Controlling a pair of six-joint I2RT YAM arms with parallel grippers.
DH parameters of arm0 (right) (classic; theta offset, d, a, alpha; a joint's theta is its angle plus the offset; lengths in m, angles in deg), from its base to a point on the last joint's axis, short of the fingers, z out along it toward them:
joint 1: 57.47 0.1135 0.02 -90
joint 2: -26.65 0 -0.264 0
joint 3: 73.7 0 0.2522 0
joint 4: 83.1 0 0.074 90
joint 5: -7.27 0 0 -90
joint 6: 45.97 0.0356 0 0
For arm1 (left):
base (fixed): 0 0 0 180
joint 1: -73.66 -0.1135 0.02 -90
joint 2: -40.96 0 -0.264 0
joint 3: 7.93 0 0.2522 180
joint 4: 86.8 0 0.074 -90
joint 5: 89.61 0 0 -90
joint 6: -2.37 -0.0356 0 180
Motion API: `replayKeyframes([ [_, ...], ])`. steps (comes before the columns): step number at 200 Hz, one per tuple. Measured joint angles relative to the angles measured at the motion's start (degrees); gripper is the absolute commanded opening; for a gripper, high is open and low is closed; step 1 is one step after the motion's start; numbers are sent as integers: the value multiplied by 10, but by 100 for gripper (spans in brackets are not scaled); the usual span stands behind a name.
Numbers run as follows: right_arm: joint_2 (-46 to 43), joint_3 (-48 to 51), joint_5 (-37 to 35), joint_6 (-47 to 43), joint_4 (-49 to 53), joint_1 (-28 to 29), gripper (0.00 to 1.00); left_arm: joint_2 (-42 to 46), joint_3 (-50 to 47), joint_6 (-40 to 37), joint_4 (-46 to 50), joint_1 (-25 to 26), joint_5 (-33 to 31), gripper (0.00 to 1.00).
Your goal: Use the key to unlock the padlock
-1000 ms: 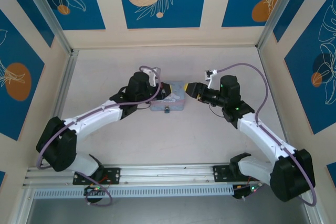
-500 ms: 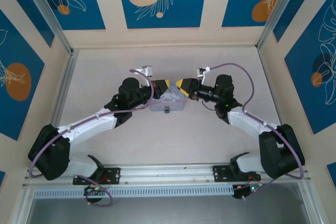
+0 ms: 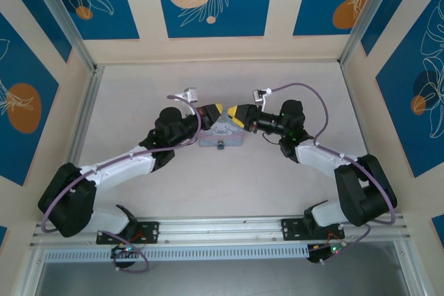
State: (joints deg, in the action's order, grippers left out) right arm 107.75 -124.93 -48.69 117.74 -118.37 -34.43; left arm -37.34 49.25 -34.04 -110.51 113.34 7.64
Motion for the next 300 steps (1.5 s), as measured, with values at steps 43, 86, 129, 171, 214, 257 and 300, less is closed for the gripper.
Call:
replayKeyframes([
  [43,45,0,-9,48,-73,14,41,-15,-11,25,-38,0,-18,0],
  [86,85,0,-24,91,-138,30,39,-17,-19,42,-67,0,-36,0],
  [129,118,0,-46,130,-200,34,38,-17,-31,51,-85,0,-53,0],
  [171,126,-12,-67,148,-230,34,38,-18,-37,59,-94,0,-61,0],
  [214,135,-31,-72,154,-242,36,38,-18,-37,61,-99,0,-63,0],
  [257,154,-32,-80,162,-255,45,35,-18,-38,61,-99,0,-68,0],
  [300,156,-26,-86,172,-278,51,34,-18,-38,61,-99,0,-74,0],
])
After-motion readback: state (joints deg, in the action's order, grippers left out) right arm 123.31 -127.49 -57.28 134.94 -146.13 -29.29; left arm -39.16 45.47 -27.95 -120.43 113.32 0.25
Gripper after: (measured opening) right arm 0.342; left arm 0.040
